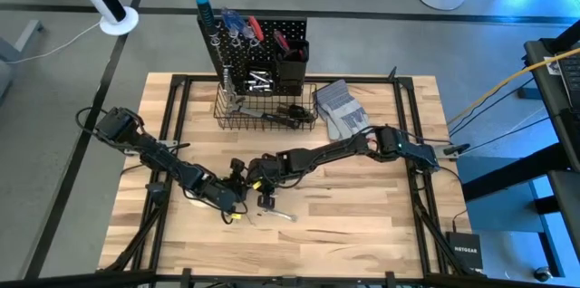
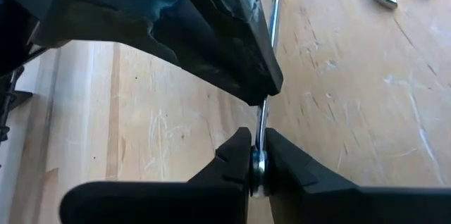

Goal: Hang tools onto peg board
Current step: Hang the wrench on the peg board

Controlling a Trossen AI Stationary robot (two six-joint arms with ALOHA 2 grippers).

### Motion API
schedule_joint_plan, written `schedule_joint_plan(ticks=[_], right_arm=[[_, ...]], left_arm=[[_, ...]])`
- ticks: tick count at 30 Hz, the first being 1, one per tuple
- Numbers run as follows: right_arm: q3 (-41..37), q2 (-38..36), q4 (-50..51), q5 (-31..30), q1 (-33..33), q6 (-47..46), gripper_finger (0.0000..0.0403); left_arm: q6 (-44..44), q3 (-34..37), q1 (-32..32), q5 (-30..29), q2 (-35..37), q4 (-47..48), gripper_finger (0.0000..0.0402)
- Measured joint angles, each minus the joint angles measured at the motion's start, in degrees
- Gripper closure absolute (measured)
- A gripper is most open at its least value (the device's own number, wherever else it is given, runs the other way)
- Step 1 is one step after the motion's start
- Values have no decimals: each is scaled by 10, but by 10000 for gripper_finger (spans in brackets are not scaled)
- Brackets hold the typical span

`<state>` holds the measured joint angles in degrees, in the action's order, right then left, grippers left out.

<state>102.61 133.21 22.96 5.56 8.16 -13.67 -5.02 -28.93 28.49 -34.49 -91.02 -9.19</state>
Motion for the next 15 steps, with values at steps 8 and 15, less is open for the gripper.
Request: schedule_joint_plan(ticks=[8,15], right_arm=[[36,-18,123,-9,2,10,365],[40,-58,215,-100,37,37,364]], left_arm=[[75,-13,-1,11,32,80,390],[162,-14,0,25,120,147,390]])
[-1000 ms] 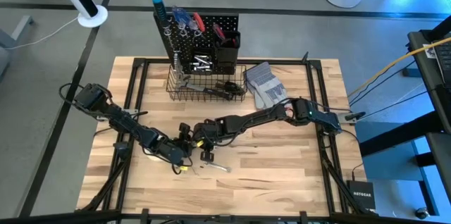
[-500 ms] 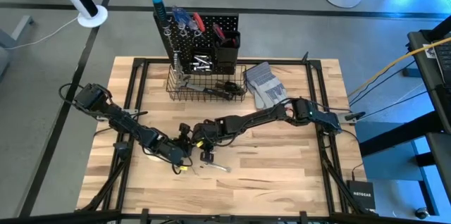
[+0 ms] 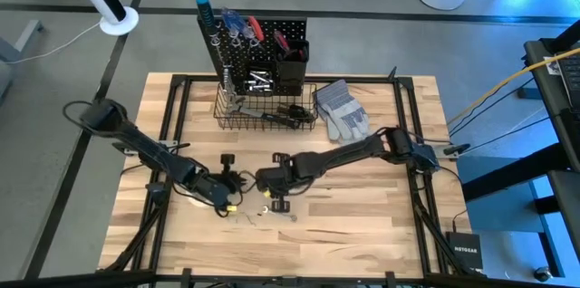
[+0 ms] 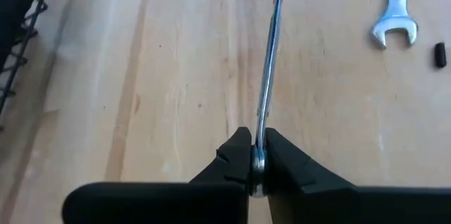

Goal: Hang tools onto peg board
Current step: Hang the wrench on the peg board

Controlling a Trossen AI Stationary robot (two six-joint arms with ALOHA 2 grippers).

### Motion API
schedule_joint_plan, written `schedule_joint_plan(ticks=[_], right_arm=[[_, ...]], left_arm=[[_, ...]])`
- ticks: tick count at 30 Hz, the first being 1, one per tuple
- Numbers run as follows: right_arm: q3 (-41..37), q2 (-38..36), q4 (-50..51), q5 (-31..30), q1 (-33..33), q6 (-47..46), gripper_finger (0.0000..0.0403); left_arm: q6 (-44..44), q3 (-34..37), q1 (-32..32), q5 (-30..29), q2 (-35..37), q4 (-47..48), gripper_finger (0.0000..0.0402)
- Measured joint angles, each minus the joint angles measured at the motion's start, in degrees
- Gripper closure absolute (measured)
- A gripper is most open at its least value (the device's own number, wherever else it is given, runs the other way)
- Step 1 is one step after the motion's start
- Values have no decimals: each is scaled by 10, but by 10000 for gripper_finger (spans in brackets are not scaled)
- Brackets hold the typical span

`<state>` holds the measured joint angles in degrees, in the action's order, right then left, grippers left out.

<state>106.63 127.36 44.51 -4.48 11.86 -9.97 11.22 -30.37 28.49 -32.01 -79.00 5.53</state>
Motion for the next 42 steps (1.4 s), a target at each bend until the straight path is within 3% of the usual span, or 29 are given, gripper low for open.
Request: schedule_joint_plan(ticks=[5,9,11,23,34,38,42], right_arm=[[0,0,-14,-44,21,10,363],[-1,2,-16,-141,26,-1,363],[-1,2,-19,-150,25,-5,363],[-1,21,-44,-116,24,0,356],[-16,22,-48,-96,12,3,246],[-25,23,-40,-95,8,10,254],[-25,22,-45,-94,8,14,296]], left_arm=[[40,3,-1,6,23,21,386],[59,7,-6,5,23,19,388],[61,9,-10,12,23,20,389],[63,9,-17,20,23,11,388],[62,4,-15,18,23,9,386],[59,3,-13,18,23,11,389],[59,3,-13,18,23,12,385]])
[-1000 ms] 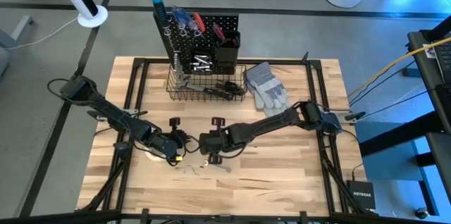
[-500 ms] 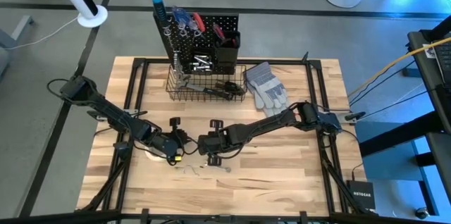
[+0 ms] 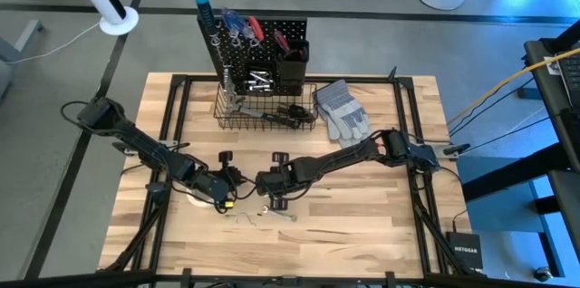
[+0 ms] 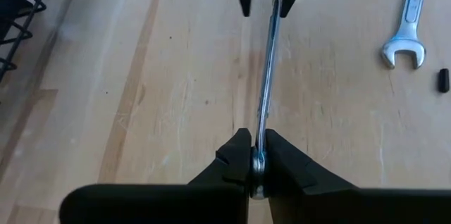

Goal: Hang tools onto peg board
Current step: Hang the wrench on the peg board

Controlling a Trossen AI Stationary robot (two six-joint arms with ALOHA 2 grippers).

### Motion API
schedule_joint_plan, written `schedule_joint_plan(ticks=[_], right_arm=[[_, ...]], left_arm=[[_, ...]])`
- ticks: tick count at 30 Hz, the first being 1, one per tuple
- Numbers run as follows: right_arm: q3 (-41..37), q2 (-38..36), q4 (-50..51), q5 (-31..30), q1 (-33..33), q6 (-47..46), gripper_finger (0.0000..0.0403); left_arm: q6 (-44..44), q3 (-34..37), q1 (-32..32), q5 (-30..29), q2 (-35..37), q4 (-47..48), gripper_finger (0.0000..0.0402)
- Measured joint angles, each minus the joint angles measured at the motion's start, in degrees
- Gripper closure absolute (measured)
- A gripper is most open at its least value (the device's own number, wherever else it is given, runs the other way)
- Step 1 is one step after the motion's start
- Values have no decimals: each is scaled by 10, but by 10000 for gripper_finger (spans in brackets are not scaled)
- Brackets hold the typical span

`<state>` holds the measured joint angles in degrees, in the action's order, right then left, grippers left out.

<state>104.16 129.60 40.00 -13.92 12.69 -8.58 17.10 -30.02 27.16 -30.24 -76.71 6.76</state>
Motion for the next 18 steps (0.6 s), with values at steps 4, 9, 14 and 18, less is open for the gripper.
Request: schedule_joint_plan(ticks=[4,9,14,18], right_arm=[[9,0,-2,1,0,3,336],[9,0,-5,3,0,9,378],[9,0,-5,-10,0,14,386],[9,0,-5,-14,0,13,380]], left_arm=[[0,0,0,-1,0,-2,385],[1,0,-1,-1,0,-1,382],[3,-1,-1,0,0,-1,343],[6,-7,-1,1,5,29,308]])
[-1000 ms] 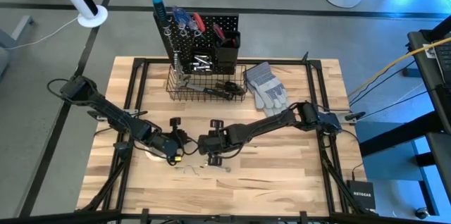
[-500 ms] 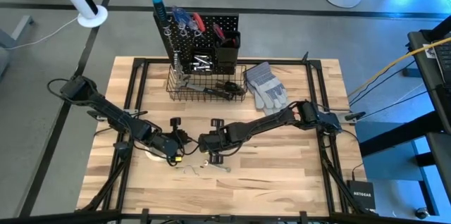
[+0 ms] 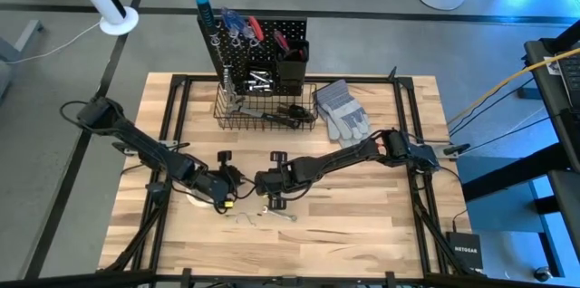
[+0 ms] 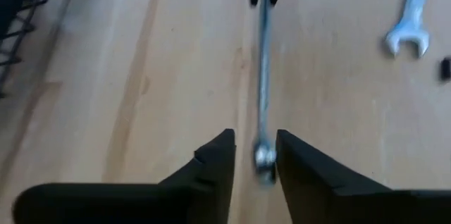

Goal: Hang tools onto peg board
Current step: Hang the wrench on the peg board

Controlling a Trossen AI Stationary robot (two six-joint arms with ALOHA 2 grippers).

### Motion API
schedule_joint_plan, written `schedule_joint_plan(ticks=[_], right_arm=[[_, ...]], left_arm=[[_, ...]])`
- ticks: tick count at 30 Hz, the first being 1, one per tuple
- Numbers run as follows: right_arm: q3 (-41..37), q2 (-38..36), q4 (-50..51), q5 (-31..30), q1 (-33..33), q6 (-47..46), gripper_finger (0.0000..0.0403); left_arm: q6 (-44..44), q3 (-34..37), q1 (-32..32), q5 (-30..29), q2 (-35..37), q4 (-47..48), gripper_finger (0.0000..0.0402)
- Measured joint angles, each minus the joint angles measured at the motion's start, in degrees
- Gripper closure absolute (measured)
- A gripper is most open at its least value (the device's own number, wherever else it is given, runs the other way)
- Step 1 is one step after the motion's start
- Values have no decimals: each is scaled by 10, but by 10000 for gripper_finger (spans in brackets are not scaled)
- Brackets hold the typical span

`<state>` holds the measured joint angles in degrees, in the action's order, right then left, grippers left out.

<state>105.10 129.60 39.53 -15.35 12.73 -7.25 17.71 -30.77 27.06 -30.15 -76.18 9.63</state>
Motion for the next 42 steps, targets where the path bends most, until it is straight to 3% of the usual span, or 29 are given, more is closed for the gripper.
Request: schedule_joint_plan(ticks=[7,12,17,21,29,42], right_arm=[[31,-26,37,-22,-7,5,385],[43,-69,37,-58,-26,20,378],[49,-94,-44,-72,-67,21,385],[48,-88,-120,-54,-103,26,382],[23,-75,-216,-55,-147,8,382],[-33,-74,-286,-63,-166,-33,380]], left_arm=[[82,-82,24,-1,93,266,278],[169,-89,83,-34,218,367,283],[226,-61,157,-133,321,363,285],[247,-24,187,-178,363,348,286],[273,13,190,-182,365,338,286],[269,15,190,-186,364,325,286]])
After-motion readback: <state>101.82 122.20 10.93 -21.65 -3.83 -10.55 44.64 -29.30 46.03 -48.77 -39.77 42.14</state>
